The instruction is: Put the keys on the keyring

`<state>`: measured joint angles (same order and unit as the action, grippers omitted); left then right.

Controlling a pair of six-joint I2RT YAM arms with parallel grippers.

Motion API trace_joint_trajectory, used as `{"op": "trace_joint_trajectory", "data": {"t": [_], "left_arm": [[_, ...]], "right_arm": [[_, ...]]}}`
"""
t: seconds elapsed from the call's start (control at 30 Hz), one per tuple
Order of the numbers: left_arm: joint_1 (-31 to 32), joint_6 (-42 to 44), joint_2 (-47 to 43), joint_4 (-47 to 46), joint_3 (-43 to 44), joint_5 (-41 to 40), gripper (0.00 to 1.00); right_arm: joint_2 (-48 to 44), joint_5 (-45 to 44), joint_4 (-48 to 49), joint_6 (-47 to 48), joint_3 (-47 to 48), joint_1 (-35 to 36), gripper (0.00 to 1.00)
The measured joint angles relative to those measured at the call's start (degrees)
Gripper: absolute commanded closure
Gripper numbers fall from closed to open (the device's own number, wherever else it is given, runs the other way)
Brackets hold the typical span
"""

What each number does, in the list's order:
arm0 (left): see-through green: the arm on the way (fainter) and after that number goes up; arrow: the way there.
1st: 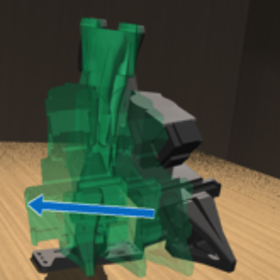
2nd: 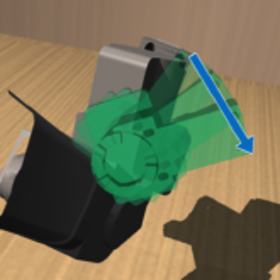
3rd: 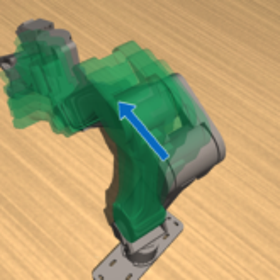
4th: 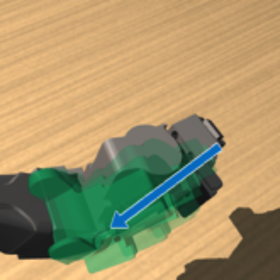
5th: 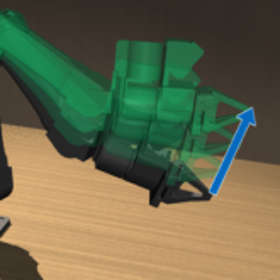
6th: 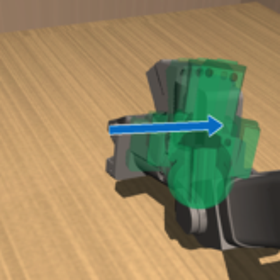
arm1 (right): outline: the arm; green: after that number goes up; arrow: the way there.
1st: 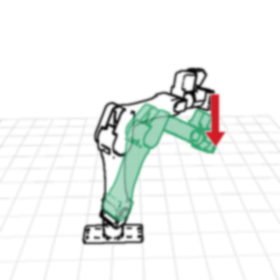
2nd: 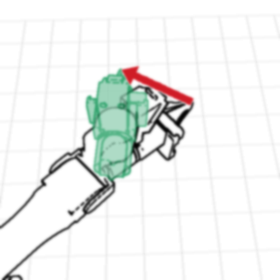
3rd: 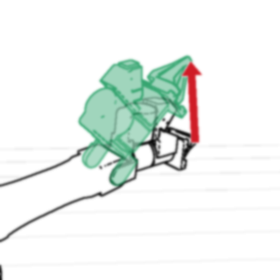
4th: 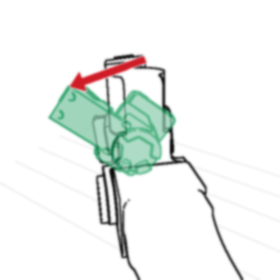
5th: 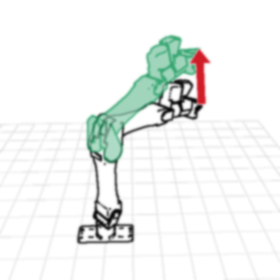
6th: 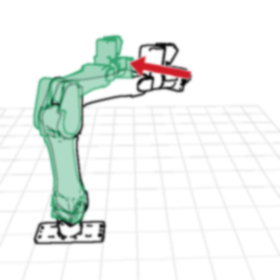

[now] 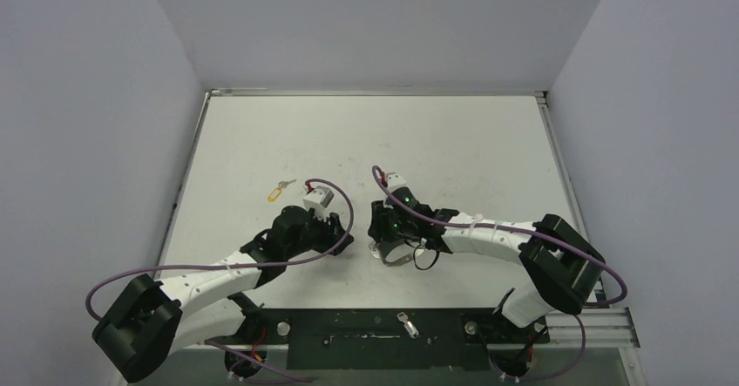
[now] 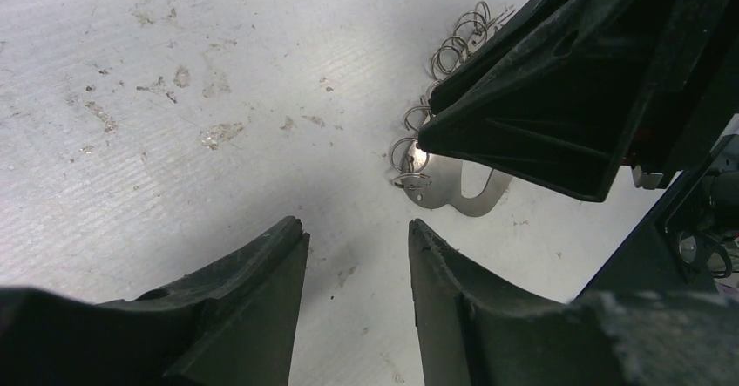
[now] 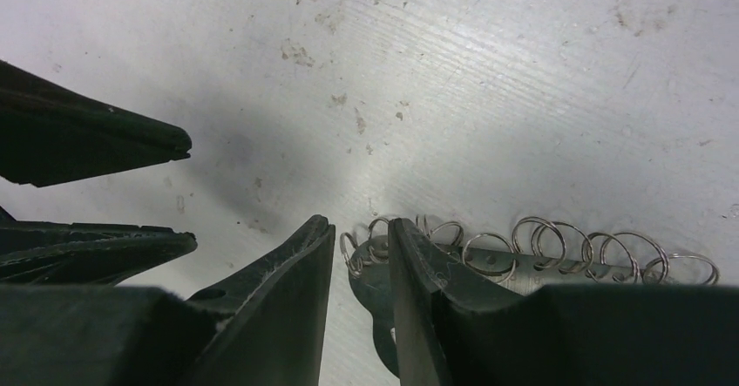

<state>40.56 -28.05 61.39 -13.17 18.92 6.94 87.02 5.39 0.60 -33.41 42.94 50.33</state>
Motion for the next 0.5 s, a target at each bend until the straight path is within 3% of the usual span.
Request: {"op": "trace_joint_trajectory", "data": {"t": [0.5], "left_arm": [[-0.1,0.3,1.0,-4.7,-1.4,0.9,0.60]], "right_arm": [[0.0,-5.2,-7.2,0.7,0.4,0.0,0.65]]}}
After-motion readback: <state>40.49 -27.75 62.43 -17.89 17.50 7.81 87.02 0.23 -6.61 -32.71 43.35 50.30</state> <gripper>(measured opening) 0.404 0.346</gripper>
